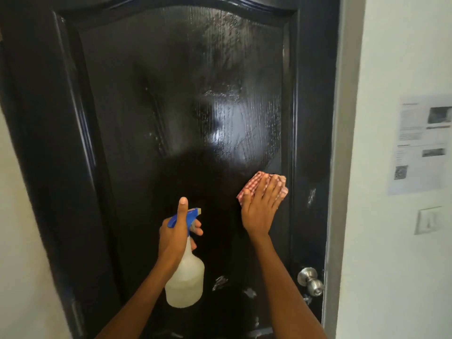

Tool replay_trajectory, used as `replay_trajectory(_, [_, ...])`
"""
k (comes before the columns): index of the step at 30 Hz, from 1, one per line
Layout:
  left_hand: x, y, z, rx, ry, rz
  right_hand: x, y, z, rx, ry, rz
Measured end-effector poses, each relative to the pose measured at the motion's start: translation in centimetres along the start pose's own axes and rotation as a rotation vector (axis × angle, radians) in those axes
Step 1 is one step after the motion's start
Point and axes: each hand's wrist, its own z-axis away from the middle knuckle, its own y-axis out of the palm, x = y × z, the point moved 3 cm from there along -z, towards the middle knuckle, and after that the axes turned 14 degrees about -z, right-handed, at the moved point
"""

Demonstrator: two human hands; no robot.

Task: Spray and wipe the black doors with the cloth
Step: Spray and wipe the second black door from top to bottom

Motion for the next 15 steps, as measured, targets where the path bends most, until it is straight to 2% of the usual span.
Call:
replay_trajectory(3, [-1.2,0.7,-0.5,0.013,0.014,0.035,0.3,0.4,-0.5,0.017,-0.051,-0.014])
replay_trajectory(9, [-2.9,2.5,-1.1,0.015,0.053,-0.007,-0.6,-0.7,-2.8,0.087,-0.344,-0.038])
replay_trajectory(15, [-7.3,5.9,-3.6,0.003,0.116,-0.013,2.6,-4.6,-14.4,-0.083,-0.214,-0.072])
